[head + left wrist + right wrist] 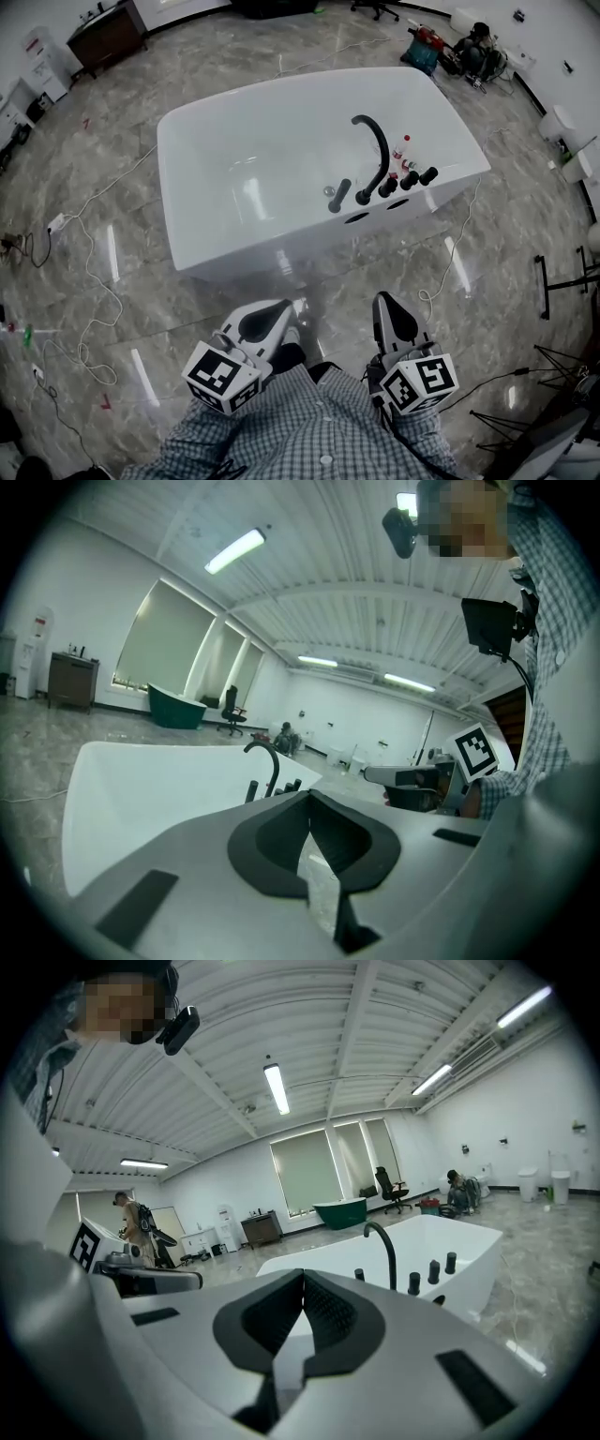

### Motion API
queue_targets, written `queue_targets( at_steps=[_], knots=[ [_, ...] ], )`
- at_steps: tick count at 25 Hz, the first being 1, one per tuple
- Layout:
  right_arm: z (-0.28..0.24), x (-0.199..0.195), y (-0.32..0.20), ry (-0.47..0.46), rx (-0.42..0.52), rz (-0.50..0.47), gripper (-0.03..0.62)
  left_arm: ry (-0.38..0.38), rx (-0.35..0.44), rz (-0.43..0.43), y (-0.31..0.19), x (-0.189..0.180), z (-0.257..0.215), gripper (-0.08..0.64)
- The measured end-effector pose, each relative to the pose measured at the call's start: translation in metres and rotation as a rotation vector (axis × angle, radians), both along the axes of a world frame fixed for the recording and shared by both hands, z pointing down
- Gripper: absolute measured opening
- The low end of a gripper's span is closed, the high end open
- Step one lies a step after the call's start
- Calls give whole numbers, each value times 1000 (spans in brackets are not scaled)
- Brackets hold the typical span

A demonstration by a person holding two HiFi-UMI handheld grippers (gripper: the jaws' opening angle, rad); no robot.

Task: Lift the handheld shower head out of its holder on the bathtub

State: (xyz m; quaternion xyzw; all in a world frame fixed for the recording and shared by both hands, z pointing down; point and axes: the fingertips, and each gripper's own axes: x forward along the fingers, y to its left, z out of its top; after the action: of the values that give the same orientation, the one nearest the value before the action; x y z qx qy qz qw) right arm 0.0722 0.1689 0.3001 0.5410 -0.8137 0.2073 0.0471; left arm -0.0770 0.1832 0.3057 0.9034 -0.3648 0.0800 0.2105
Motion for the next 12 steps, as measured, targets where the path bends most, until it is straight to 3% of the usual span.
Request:
queue_targets(
  at_steps=[12],
  knots=[
    [16,-5,-56,-5,-28,-6,17,7,-14,-9,-58,-10,6,7]
  ],
)
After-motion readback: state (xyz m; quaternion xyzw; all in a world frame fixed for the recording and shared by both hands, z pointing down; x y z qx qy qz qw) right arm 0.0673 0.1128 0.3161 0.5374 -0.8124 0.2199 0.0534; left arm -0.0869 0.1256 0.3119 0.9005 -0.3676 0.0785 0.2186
